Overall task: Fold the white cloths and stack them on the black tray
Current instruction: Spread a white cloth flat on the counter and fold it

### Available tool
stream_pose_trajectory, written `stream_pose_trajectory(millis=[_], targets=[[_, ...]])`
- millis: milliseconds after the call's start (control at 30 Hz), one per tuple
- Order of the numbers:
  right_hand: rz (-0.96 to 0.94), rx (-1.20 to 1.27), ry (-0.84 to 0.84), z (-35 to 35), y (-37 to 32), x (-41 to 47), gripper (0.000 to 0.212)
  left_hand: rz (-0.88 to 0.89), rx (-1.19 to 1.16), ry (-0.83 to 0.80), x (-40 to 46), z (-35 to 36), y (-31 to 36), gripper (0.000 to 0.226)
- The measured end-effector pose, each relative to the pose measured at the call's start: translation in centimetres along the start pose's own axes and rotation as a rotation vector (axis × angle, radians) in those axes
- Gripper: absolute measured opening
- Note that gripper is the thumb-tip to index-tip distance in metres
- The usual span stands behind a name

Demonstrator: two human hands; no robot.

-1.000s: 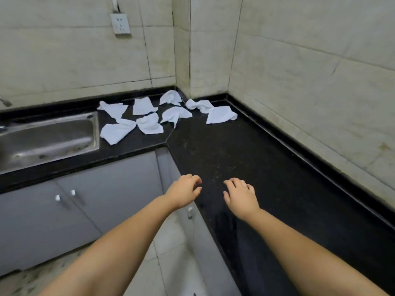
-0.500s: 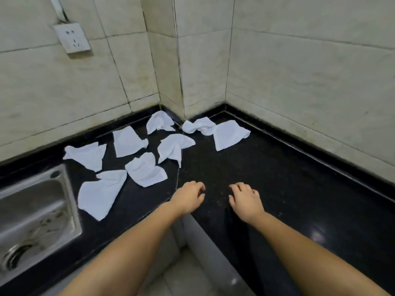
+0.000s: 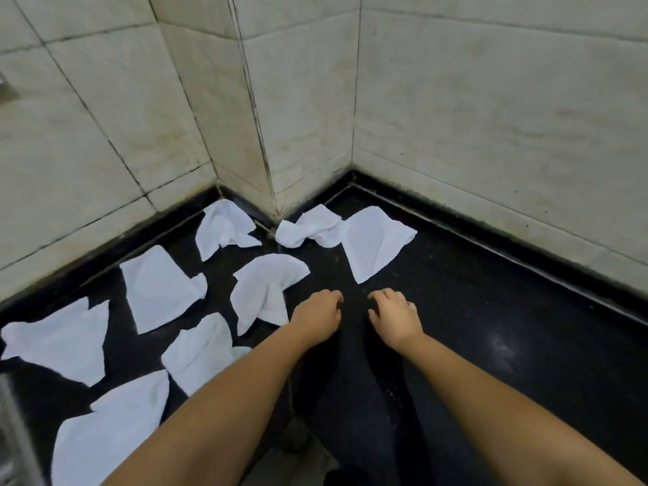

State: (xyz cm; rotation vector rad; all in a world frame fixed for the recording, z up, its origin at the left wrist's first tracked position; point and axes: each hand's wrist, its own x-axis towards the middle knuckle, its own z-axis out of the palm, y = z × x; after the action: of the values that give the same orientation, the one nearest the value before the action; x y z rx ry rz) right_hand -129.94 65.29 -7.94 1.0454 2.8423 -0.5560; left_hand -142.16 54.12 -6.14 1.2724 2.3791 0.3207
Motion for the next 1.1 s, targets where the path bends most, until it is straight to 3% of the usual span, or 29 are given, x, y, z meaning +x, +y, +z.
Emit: stream_pose_trajectory(millis=[233,433,633,867,1000,1100], targets=[[-0.032,-0.044,-0.008,1.6,0.1,7.9,0.038,0.059,0.095,-0.009,9.7,0.2,-0.7,0.034],[0.044,-0.039,0.038,2.6,0.2,10.8,0.029,0.188,0.174,-0.016,12.8,2.0,-1.8,0.041],[0.097,0.333,0.078,-0.5,0.9,9.2,0.009,0.213,0.132,0.087,12.5,2.2,-1.2,0.028],[0.181,0.737,0.339,-6.7,2.9,3.2,0.009,0.298,-0.064,0.197,8.4,-0.1,-0.2,0.024],[0.118,0.778,0.389,-9.9,3.6,-0.3,0.015,0.217,-0.264,0.153,5.5,-2.0,-0.2,0.026],[0.085,0.786,0.395,-11.3,3.6,-3.3,0.017,0.196,-0.408,0.157,3.8,-3.4,-0.4,0.013]])
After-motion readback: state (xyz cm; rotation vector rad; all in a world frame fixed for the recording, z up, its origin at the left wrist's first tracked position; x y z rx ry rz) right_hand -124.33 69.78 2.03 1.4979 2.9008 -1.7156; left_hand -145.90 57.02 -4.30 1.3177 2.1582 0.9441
